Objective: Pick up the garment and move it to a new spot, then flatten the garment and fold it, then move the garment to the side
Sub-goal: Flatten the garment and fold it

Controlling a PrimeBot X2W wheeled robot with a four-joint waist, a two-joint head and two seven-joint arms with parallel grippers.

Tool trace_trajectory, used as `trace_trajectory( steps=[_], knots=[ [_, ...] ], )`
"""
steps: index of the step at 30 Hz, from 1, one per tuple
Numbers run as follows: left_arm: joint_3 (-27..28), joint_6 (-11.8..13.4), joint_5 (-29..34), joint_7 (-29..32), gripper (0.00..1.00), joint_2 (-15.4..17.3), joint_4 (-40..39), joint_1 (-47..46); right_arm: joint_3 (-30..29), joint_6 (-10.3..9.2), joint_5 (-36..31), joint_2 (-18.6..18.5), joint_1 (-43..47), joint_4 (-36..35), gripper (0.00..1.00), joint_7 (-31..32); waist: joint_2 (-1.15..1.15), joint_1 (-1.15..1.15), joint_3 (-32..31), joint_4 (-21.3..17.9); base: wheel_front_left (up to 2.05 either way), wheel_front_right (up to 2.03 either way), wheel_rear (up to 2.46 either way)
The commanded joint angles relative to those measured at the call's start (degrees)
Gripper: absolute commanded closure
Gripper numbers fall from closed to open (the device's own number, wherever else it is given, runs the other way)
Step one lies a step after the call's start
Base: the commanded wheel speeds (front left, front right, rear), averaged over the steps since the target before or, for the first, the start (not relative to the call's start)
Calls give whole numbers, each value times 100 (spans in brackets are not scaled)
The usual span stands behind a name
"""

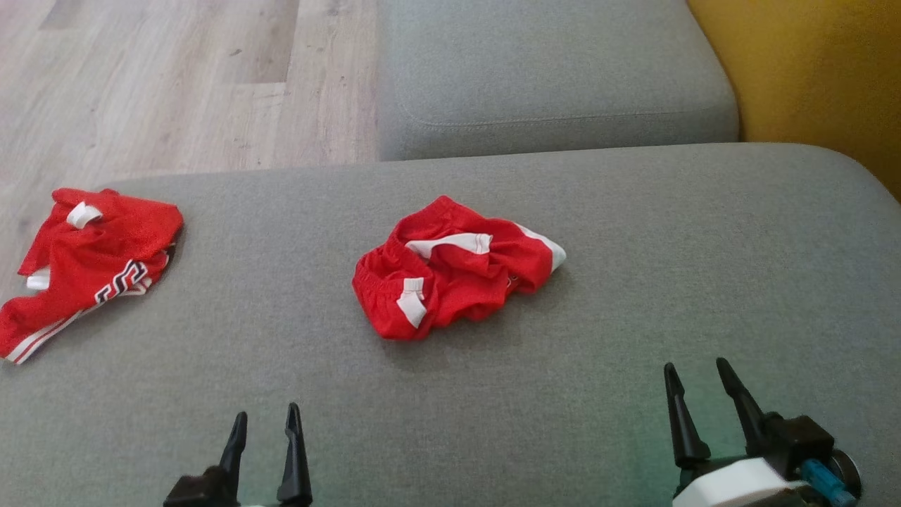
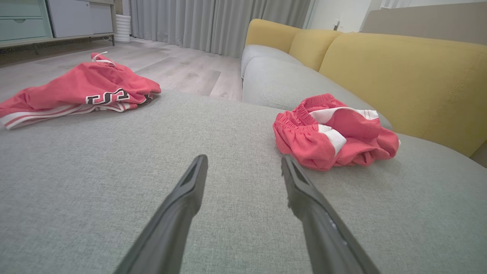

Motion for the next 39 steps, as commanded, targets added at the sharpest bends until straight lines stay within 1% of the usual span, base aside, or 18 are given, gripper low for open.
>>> trace_trajectory(
  steps=[1,6,10,13,17,25,28,32,33,34,35,36,39],
  knots=[
    [170,31,38,-3,0,70,-195,-186,139,23,13,-37,-212,-137,0,-62,0,0,14,25,0,0,0],
    [114,25,61,17,0,82,-212,-235,211,23,-44,-37,-295,-43,0,-62,0,0,101,191,0,0,0],
    [34,19,98,54,0,73,-221,-295,319,23,-185,-37,-615,58,0,-62,0,0,207,460,0,0,0],
    [-19,21,129,76,0,68,-241,-340,451,23,-273,-37,-991,290,0,-51,0,0,323,702,0,0,0],
    [-99,11,176,93,0,53,-260,-414,534,23,-310,-37,-1573,740,0,24,0,0,499,1079,0,0,0],
    [-231,-13,252,77,0,-9,-283,-590,537,23,-422,-37,-2617,1880,0,189,0,0,938,1798,0,0,0],
    [-269,-26,273,58,0,-42,-273,-653,450,23,-453,-37,-2927,2290,0,178,0,0,1073,1997,0,0,0],
    [-309,-45,296,33,0,-71,-231,-704,367,23,-484,-37,-3288,2815,0,157,0,0,1192,2158,0,0,0],
    [-315,-44,301,27,0,-78,-217,-714,354,23,-496,-37,-3371,2939,15,142,0,0,1206,2175,0,0,0],
    [-320,-43,306,21,0,-85,-203,-720,333,23,-510,-37,-3444,3054,48,127,0,0,1213,2186,0,0,0],
    [-323,-40,309,15,0,-90,-189,-723,321,23,-506,-37,-3514,3148,59,106,0,0,1217,2191,0,0,0],
    [-319,-34,308,10,0,-93,-176,-721,312,23,-505,-37,-3580,3222,100,80,0,0,1215,2185,0,0,0],
    [-279,-10,293,-7,0,-81,-137,-691,358,23,-472,-37,-3729,3295,100,-4,0,0,1174,2085,0,0,0]
  ],
)
